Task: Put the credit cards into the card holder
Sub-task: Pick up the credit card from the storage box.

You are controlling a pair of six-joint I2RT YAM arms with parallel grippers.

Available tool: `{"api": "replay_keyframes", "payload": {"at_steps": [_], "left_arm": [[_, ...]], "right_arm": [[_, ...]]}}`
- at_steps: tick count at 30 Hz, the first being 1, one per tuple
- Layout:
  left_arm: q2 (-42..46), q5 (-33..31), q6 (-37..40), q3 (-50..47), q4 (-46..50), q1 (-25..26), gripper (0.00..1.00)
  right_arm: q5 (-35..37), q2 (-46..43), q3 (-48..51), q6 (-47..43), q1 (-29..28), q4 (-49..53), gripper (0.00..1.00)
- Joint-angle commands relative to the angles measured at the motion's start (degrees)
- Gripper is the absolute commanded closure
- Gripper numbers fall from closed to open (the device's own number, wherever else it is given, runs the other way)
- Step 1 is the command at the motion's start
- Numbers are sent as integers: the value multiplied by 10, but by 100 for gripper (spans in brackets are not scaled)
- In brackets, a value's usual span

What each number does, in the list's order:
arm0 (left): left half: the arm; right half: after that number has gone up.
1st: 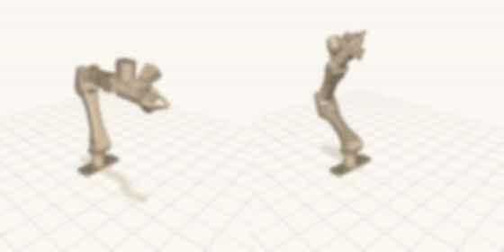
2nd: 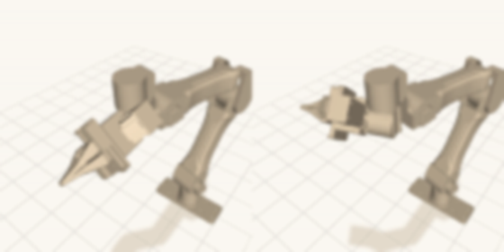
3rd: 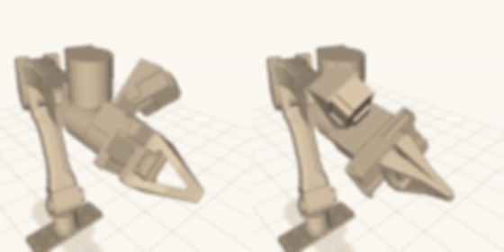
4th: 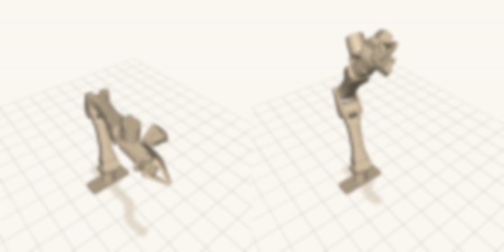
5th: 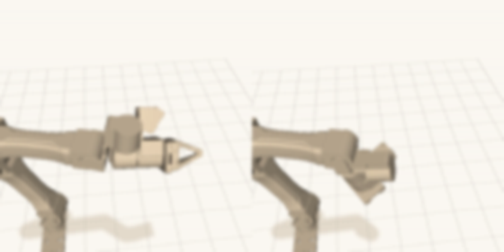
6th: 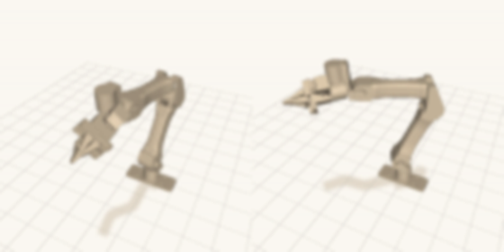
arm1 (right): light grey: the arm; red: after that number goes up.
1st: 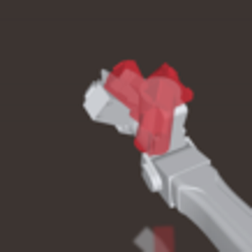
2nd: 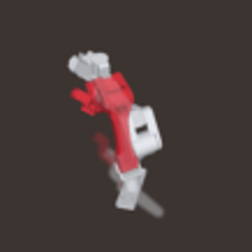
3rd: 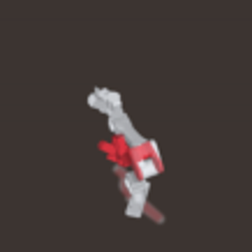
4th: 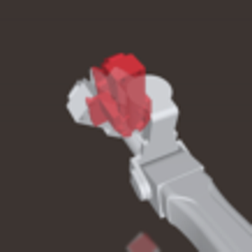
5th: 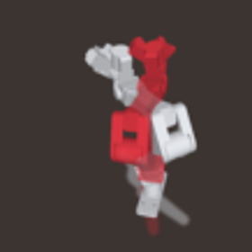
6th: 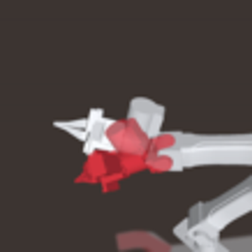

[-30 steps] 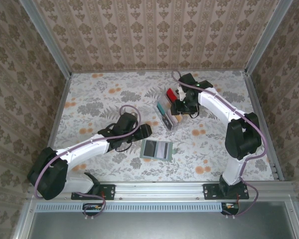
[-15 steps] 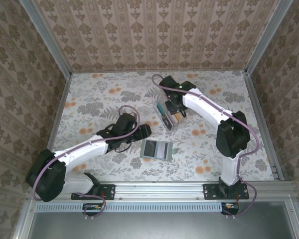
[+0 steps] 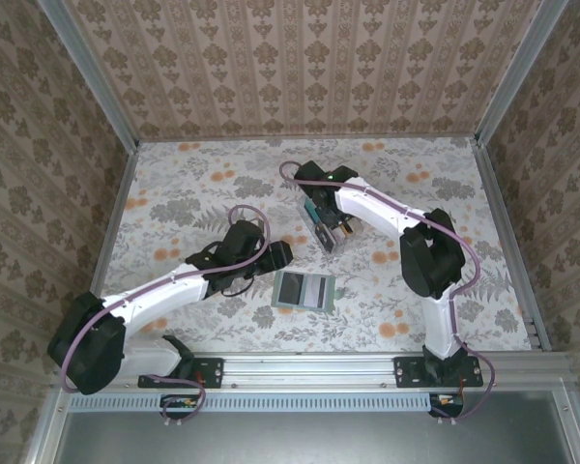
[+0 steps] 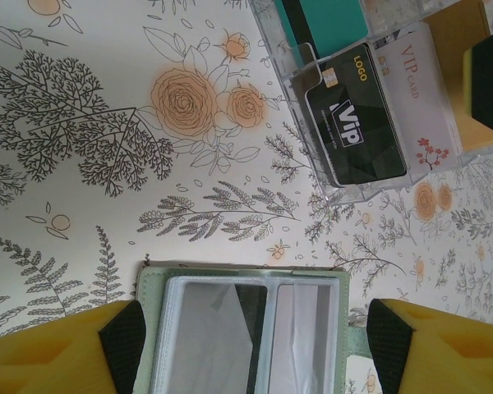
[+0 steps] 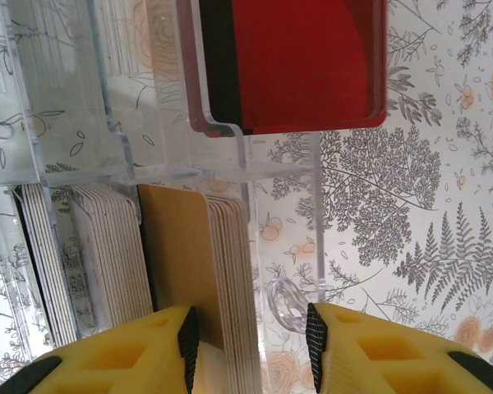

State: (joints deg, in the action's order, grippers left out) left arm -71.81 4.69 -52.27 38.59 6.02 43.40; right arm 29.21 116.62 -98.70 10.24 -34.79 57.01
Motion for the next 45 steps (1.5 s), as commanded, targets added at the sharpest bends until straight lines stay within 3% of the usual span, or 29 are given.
{"api": "replay_keyframes", "payload": {"at_steps": [1,9,18,30,45], "left_arm": [[11,-6,-7,-6,4,-3,25],[11,-5,-8,-7,5,-3,25],[5,0,-6,-3,5,-3,25],[4,1,-6,-6,3,-3,25],[4,2,-6,-2,5,-4,24]], "right_arm": [[45,14,-7,-7,-6,14,58],[126,-6,18,-15,-13,-12,58],[104,-23,29,-18,-9,-16,78],[116,-38,28,-25,-3,-16,85],[6,-87,7,14,-1,41,97]]}}
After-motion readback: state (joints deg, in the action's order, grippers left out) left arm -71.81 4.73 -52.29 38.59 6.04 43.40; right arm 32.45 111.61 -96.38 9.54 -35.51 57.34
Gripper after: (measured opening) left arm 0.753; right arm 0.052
